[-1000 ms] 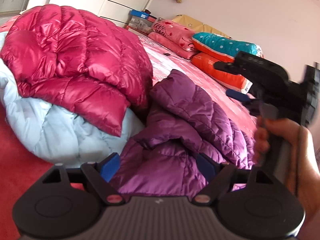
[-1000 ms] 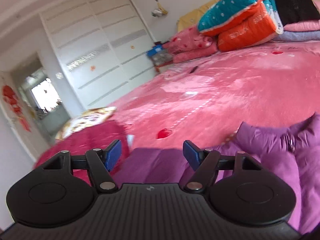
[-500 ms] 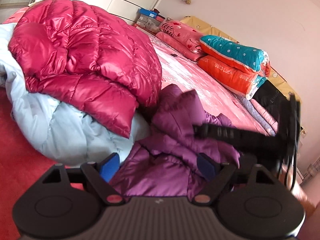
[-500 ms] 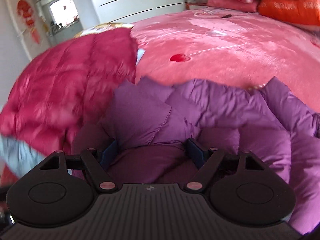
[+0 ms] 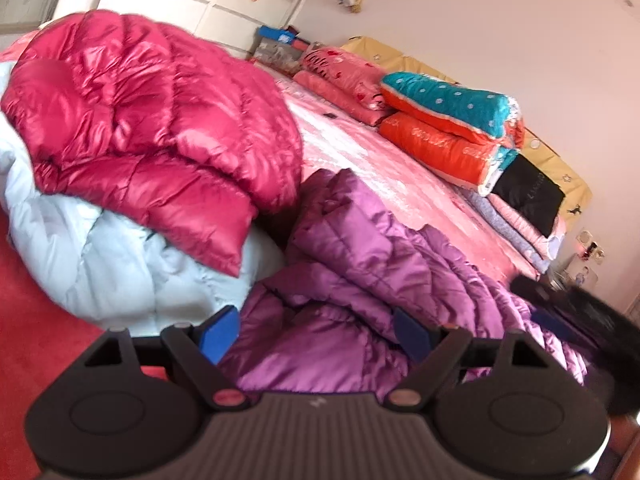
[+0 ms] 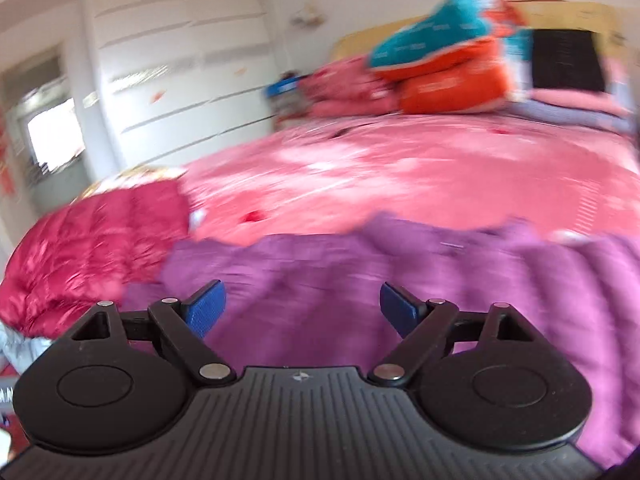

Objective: Fold large clothes

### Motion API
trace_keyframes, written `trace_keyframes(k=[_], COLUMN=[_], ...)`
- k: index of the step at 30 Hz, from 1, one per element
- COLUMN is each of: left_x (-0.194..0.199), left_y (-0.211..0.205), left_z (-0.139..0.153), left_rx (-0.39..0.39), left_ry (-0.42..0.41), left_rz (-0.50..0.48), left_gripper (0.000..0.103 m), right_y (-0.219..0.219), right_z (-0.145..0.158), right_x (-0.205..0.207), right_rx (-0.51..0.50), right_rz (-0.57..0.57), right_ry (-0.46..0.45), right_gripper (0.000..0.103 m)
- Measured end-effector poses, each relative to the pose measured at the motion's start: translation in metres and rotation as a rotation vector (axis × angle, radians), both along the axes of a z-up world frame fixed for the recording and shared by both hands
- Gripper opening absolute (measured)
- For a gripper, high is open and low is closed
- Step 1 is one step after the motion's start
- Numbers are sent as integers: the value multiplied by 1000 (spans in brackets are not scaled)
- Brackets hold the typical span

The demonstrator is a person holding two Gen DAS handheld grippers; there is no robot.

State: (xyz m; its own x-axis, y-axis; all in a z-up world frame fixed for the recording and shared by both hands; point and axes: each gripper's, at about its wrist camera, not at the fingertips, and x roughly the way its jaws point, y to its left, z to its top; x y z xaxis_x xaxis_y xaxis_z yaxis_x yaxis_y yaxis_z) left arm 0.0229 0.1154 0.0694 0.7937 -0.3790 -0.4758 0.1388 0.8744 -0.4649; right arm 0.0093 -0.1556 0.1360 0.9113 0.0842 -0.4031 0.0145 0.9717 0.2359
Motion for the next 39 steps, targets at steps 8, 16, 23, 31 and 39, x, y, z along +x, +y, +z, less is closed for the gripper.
trace_keyframes(k=[8, 16, 23, 31, 39], left_x=[-16, -21, 22, 101, 106], left_y=[-24, -50, -98, -139, -134], left_z=[8, 33, 62, 22, -9], left_rx=[41, 92, 95, 315, 337], left_ry=[-106, -165, -221, -70, -71], left_rz=[-83, -128, -211, -160, -161], left_gripper=[84, 85, 87, 55, 48], right_y=[-112, -153, -162, -171, -165], right_z=[-22, -40, -28, -47, -60], right_x=[-23, -67, -92, -70, -56], right_rx=[161, 361, 309, 158, 15], right_rz=[-220, -364, -377, -371, -347], right_ry=[97, 7, -93, 68, 183], right_gripper=[103, 103, 103, 103, 103])
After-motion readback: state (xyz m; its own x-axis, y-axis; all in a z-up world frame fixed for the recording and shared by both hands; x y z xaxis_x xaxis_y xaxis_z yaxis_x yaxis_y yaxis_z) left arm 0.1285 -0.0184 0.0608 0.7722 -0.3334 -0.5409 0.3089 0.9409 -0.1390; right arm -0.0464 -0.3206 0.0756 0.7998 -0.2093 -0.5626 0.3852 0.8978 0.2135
